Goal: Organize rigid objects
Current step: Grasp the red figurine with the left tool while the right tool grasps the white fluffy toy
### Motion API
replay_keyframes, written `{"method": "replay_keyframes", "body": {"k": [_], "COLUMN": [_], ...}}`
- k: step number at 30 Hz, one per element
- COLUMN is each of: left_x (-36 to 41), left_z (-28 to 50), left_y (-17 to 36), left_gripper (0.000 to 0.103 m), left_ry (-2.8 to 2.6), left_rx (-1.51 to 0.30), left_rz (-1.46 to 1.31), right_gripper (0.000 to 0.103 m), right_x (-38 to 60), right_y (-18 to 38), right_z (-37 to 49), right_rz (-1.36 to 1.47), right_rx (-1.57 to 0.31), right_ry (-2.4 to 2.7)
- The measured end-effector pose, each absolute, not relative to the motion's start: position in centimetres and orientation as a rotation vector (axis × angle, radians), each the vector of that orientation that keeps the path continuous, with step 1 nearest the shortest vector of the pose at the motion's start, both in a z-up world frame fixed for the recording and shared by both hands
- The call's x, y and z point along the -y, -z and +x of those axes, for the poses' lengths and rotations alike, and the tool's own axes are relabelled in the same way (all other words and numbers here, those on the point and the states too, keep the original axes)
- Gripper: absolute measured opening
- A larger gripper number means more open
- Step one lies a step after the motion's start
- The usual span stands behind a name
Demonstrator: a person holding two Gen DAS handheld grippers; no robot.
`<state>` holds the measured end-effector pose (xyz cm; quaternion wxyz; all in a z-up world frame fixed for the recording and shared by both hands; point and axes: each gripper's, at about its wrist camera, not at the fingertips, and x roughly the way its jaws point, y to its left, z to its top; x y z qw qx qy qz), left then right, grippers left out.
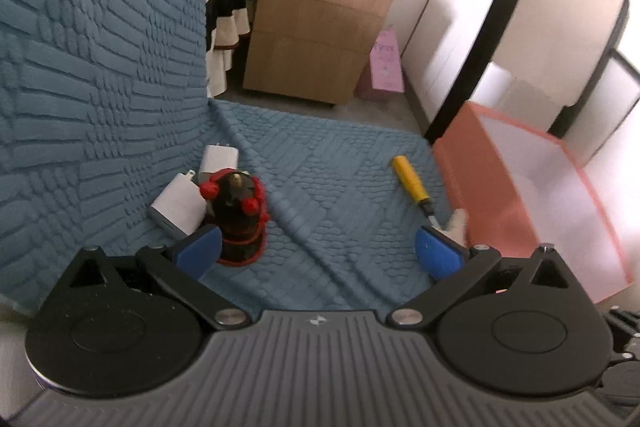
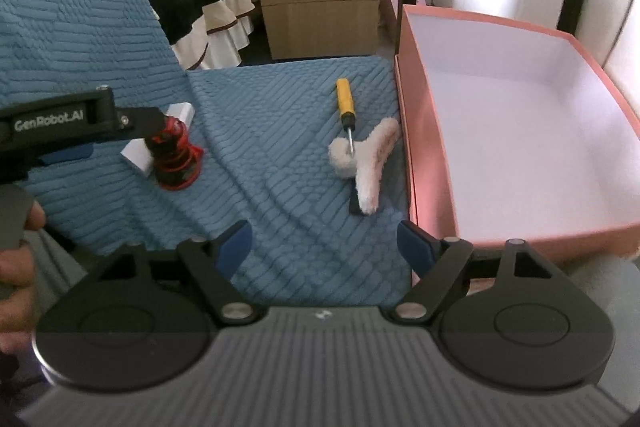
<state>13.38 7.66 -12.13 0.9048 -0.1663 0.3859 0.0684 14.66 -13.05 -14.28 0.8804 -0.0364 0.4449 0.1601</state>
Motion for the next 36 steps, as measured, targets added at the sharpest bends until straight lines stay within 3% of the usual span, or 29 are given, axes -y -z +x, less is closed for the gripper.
{"method": "replay_keyframes", "body": {"k": [17,29,33,35,36], "left_x": [-11.8,-12.7,-13.0,-13.0,-13.1], "left_z": [19.4,22.0,22.3,22.3,22.2], "left_y": [17.6,19.6,20.2,20.4,20.5], "left_gripper": [0.103,0.103,0.095,0.094,0.093], "left_ry": [-0.179,-0.22,-0.243,-0.26,-0.268], "left_rx": [-0.868,-0.911,-0.918,-0.916,-0.919], "left_rz": [-0.311,-0.263,-0.277,-0.268,-0.266], "right_gripper": [0.081,0.075,0.074,0.069,0.061], "right_x": [8.8,6.9,6.5,6.3,6.2], "right_y": [19.4,23.7,24.7,25.0,25.1], "right_z": [20.5,23.0,23.5,23.9,24.1], "right_rz": [-0.204,-0.353,-0.365,-0.366,-0.37], "right_rx": [-0.888,-0.866,-0.866,-0.866,-0.876], "right_ry": [-0.257,-0.153,-0.132,-0.12,-0.115]}}
